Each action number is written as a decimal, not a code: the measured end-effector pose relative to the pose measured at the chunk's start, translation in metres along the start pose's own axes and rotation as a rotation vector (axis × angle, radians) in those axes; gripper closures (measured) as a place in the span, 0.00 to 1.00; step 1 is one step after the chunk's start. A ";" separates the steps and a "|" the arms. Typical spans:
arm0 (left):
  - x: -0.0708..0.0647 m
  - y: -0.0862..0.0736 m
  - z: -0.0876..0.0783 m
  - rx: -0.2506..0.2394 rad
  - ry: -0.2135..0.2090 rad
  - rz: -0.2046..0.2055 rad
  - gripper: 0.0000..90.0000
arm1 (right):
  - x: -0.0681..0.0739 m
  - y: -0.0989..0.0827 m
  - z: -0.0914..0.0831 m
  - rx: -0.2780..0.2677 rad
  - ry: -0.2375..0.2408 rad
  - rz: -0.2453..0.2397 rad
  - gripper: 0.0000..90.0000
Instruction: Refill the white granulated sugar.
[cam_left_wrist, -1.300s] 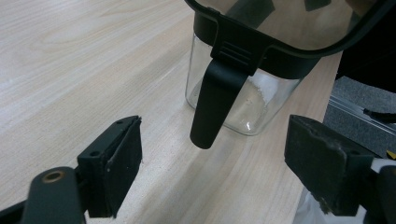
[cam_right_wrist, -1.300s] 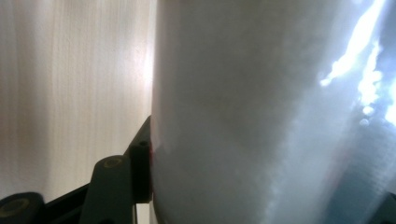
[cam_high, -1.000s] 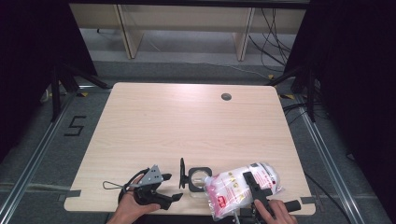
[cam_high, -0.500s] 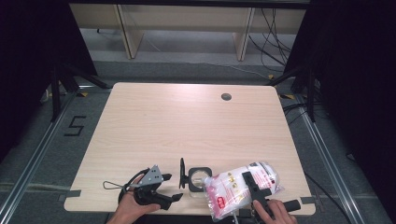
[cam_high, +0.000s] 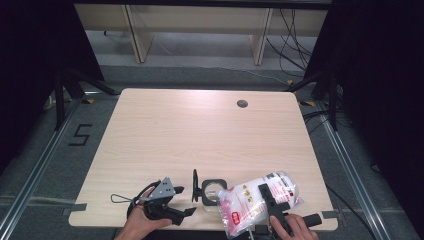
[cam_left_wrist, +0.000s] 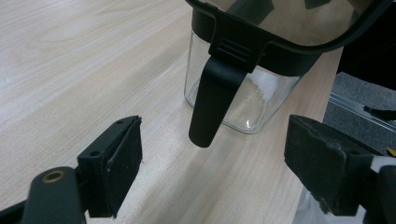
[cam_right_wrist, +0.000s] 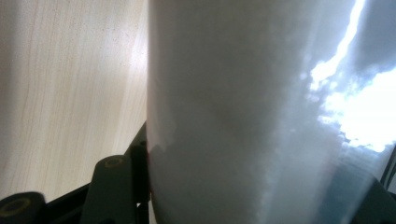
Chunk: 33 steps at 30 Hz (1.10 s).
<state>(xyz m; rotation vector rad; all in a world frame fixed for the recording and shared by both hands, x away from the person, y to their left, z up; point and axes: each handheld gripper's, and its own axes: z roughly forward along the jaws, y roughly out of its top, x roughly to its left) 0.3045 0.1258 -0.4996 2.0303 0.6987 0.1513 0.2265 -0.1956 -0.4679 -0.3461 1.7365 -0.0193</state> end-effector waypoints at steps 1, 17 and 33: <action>0.000 0.000 0.000 0.000 0.000 0.000 0.21 | 0.001 0.000 0.000 0.002 0.001 0.004 0.49; -0.001 0.000 0.000 -0.006 -0.004 0.002 0.21 | 0.000 0.000 -0.001 0.010 0.008 -0.007 0.49; -0.001 0.000 0.000 -0.001 -0.003 0.003 0.21 | 0.000 -0.002 -0.001 0.005 0.003 0.005 0.49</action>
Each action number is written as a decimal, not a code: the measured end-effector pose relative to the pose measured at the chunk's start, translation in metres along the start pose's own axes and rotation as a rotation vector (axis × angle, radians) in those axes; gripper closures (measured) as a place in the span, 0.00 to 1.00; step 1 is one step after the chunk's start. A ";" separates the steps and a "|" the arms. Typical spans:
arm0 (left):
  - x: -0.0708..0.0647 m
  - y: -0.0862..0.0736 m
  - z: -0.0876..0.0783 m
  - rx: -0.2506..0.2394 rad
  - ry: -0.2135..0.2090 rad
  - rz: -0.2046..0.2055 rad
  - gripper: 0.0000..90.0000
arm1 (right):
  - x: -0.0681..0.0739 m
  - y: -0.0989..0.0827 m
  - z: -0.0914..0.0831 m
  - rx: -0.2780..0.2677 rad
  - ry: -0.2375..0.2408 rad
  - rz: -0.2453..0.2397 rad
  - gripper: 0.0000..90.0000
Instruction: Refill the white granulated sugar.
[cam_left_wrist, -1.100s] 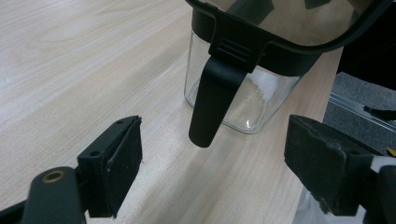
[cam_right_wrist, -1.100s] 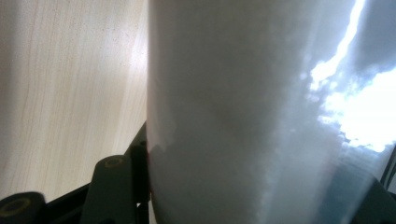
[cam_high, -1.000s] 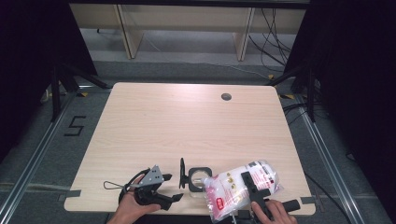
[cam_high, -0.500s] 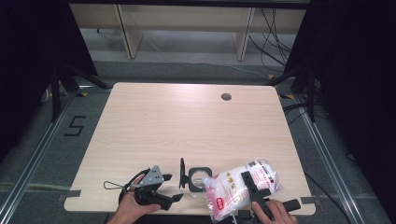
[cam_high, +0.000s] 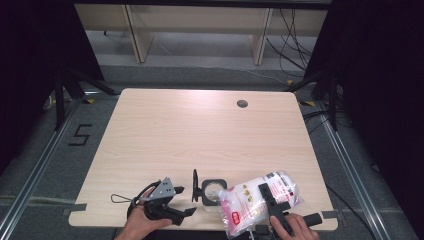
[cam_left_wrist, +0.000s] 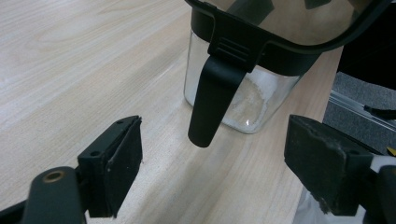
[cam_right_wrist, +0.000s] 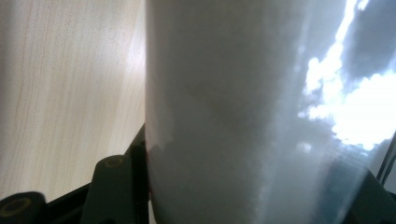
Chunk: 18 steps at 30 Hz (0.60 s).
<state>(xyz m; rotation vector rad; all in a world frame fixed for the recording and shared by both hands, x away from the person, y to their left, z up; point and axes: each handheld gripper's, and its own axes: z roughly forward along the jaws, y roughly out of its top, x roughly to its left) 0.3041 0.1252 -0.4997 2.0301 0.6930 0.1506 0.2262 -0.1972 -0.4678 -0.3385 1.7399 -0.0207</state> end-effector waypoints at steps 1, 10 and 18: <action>0.000 0.000 0.000 0.000 -0.002 0.000 0.21 | 0.000 0.000 0.000 0.001 0.002 0.001 0.49; 0.001 0.000 0.000 0.019 0.010 0.011 0.21 | 0.002 -0.001 0.000 -0.011 -0.020 0.010 0.49; 0.001 0.000 0.000 0.018 0.011 0.013 0.21 | -0.002 -0.001 -0.001 -0.010 -0.026 -0.023 0.49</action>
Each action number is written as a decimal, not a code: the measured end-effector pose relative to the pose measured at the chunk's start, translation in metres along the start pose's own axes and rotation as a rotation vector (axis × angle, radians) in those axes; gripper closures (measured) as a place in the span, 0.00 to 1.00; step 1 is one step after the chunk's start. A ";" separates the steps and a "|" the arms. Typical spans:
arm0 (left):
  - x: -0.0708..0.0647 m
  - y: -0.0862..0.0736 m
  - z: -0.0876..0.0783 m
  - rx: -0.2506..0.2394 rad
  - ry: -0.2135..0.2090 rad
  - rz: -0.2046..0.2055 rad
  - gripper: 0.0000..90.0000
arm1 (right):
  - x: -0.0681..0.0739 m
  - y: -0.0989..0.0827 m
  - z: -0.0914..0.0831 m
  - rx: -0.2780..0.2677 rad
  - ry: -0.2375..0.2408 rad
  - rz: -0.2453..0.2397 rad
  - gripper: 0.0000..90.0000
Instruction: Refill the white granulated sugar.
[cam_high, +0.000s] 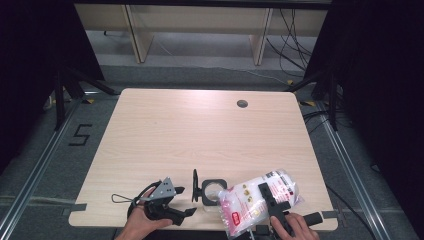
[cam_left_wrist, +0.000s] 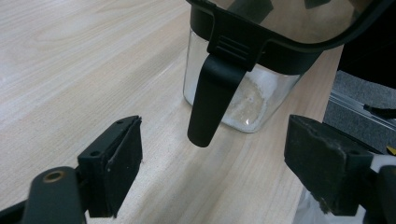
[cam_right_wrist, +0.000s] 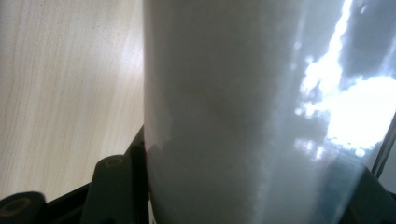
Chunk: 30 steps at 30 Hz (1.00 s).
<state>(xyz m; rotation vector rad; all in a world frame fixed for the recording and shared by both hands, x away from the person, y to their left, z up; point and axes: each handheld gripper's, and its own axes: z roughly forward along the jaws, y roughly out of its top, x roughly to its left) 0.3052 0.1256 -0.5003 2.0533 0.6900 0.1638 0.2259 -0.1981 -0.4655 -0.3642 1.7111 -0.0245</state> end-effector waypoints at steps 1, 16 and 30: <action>-0.002 0.000 0.001 -0.019 -0.008 -0.023 0.21 | 0.000 0.000 0.000 -0.003 -0.002 -0.007 0.49; 0.000 0.000 0.000 0.001 0.000 -0.002 0.21 | 0.000 0.002 0.002 -0.012 -0.010 -0.033 0.49; 0.000 0.000 0.000 0.002 -0.001 -0.003 0.21 | -0.001 0.002 0.003 -0.014 -0.002 -0.036 0.49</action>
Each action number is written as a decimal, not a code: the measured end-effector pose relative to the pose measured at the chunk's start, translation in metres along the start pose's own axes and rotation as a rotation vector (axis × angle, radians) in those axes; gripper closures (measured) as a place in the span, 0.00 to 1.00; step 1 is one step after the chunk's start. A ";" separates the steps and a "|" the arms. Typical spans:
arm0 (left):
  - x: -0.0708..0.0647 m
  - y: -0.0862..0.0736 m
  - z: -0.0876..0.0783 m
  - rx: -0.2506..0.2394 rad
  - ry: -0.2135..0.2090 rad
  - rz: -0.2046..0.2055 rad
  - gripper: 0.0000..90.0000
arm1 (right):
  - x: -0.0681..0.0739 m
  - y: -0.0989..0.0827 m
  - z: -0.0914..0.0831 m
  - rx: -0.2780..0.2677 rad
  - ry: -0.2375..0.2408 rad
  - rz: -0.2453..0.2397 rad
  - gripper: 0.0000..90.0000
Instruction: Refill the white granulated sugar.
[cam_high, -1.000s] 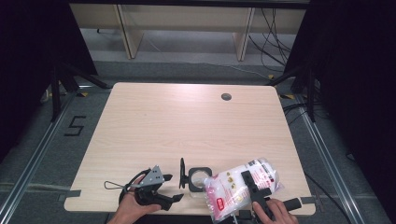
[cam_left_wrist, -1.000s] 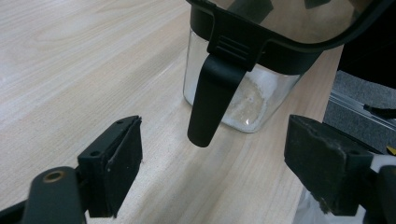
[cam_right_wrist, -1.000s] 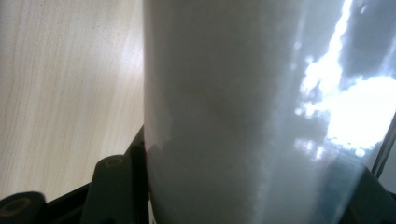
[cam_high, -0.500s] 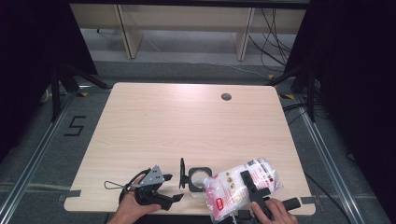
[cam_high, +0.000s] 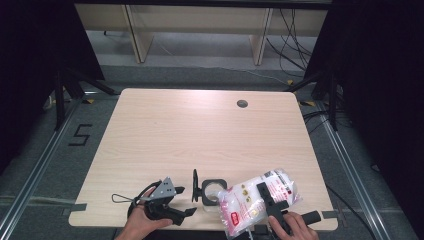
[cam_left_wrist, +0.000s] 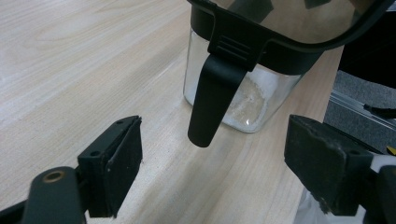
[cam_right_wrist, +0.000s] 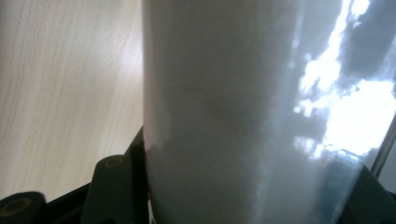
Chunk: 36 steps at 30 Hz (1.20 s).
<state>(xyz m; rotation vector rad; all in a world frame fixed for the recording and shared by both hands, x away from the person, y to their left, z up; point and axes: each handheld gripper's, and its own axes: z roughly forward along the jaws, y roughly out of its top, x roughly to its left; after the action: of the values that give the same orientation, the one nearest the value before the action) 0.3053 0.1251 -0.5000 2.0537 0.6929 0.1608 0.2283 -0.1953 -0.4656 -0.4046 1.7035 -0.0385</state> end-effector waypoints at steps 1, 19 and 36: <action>0.000 0.000 0.000 -0.002 -0.001 -0.001 0.21 | 0.001 -0.001 0.000 -0.009 -0.011 0.008 0.49; -0.001 0.000 0.000 -0.011 0.001 -0.005 0.21 | 0.001 -0.001 0.000 -0.013 -0.008 0.018 0.49; -0.001 0.000 0.001 -0.026 -0.009 -0.014 0.21 | -0.001 -0.003 -0.002 -0.008 -0.009 -0.002 0.49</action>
<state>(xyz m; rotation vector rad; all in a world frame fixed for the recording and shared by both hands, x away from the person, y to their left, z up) 0.3046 0.1239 -0.5004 2.0230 0.6960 0.1511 0.2275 -0.1986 -0.4637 -0.4113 1.6950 -0.0312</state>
